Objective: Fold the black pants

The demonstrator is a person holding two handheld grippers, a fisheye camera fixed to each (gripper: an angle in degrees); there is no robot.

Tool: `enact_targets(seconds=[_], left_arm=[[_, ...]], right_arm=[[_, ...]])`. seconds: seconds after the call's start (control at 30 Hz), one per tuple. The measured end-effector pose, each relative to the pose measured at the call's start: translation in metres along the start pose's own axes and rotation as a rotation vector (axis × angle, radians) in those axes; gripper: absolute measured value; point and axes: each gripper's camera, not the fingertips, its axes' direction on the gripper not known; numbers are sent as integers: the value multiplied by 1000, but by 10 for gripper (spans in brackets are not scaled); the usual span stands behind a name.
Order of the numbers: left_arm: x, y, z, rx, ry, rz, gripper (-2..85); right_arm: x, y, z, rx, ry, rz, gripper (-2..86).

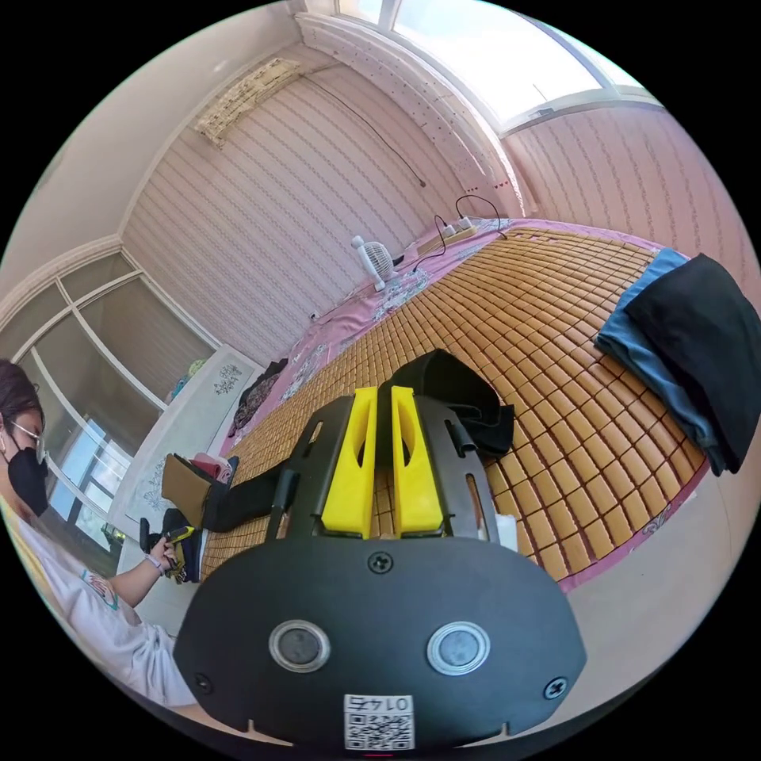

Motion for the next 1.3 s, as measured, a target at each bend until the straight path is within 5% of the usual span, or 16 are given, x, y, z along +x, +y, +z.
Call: enact_targets(seconds=[0.4, 0.73, 1.0, 1.2, 1.3], left_arm=[[64, -118, 116, -224, -375, 12, 138], [157, -91, 114, -195, -695, 531, 33], [169, -70, 52, -89, -650, 579, 25], [124, -38, -26, 67, -423, 430, 27], [72, 13, -82, 282, -225, 337, 35]], right_arm=[[13, -18, -10, -108, 146, -16, 20], [25, -26, 1, -94, 181, 40, 21], [10, -54, -20, -9, 160, -24, 21], [9, -59, -60, 136, 10, -51, 20], [16, -37, -85, 172, -49, -106, 19]])
